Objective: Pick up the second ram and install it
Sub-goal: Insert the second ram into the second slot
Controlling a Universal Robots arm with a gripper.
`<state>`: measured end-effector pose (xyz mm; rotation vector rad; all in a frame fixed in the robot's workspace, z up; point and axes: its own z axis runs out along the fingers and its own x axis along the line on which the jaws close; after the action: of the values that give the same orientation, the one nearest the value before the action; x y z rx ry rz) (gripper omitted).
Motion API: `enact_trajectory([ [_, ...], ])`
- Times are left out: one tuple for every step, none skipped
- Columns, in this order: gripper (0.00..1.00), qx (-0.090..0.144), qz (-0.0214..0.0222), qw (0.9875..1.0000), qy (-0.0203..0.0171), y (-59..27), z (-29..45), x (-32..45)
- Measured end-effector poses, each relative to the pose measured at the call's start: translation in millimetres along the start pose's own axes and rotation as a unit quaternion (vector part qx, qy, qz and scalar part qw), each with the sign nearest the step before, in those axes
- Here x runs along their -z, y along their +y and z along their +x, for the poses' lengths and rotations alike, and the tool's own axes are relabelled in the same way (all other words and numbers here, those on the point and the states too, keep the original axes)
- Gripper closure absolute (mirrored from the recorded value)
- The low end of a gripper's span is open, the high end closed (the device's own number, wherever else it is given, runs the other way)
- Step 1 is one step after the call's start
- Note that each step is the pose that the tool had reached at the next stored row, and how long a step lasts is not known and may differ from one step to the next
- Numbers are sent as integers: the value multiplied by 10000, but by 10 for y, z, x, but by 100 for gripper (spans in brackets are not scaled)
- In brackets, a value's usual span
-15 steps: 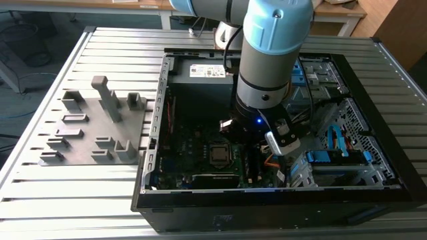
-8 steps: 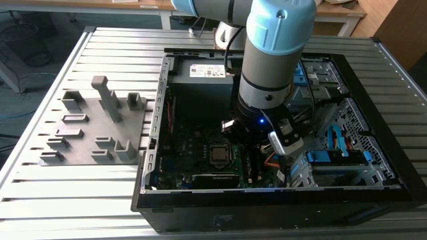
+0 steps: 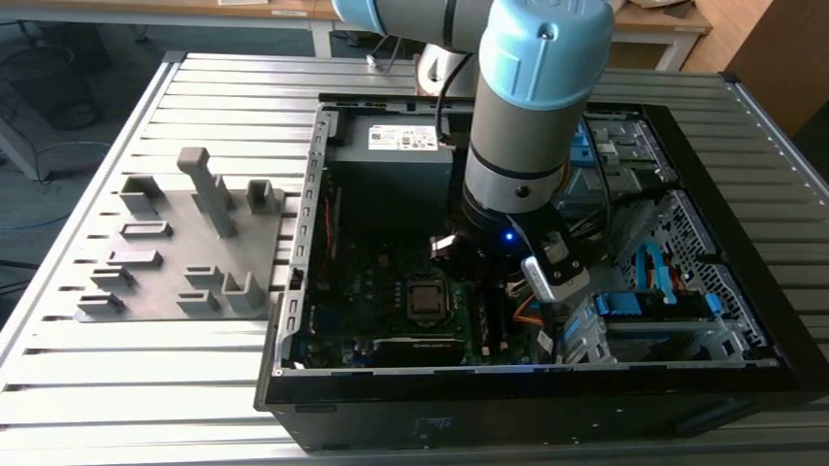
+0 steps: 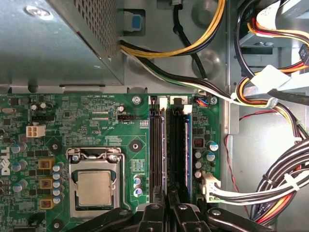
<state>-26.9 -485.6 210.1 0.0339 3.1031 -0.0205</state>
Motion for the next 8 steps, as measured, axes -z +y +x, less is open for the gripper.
enact_trajectory([
  [86,1,0,10000,0,0,0,-7],
  [86,2,1,10000,1,0,1,-14],
  [86,3,1,10000,2,0,1,-21],
  [86,3,0,10000,2,0,1,-28],
  [86,3,0,10000,2,0,1,-36],
  [86,4,0,10000,3,0,0,-42],
  [86,4,1,10000,3,0,-1,-47],
  [86,4,1,10000,4,0,-3,-51],
])
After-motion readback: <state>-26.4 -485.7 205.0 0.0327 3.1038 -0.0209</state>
